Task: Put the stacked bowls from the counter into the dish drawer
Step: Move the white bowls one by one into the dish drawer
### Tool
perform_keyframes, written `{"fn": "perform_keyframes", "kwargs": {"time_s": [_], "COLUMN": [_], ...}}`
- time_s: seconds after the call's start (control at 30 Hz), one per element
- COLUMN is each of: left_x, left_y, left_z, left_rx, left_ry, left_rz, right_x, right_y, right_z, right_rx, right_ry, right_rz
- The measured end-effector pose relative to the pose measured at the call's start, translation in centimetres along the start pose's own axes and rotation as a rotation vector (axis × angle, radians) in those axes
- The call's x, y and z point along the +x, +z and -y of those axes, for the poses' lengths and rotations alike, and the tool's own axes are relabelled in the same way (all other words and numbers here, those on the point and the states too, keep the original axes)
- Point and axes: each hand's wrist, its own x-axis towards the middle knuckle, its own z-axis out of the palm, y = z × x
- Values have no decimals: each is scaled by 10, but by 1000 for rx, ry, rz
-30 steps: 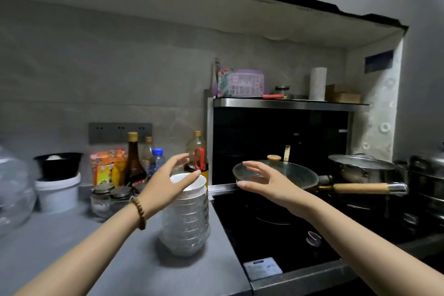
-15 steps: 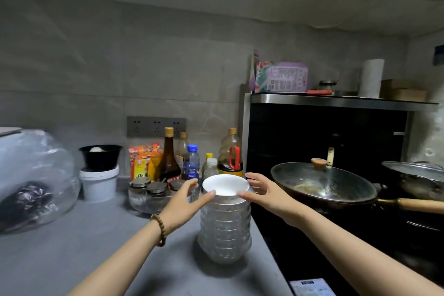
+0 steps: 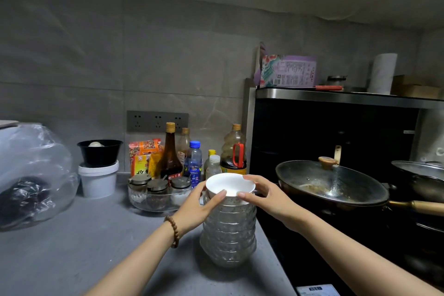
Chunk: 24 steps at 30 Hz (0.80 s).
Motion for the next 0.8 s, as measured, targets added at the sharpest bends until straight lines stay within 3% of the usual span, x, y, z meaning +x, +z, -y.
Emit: {"fn": "perform_keyframes", "kwargs": {"time_s": [0.4, 0.57, 0.8], "left_x": [-3, -11, -30], "left_y": [-8, 2, 53], "left_z": [-25, -59, -104], "left_rx": [-34, -149, -350], "left_ry": [131, 225, 334], "left_rz": [-100, -107, -25], "right_x": [-10, -28, -77], "right_y": [-1, -19, -59], "right_z": [17, 39, 46], "right_rx": [161, 261, 414], "right_ry": [-164, -237, -202], "right_rz": [-109, -155, -162]}}
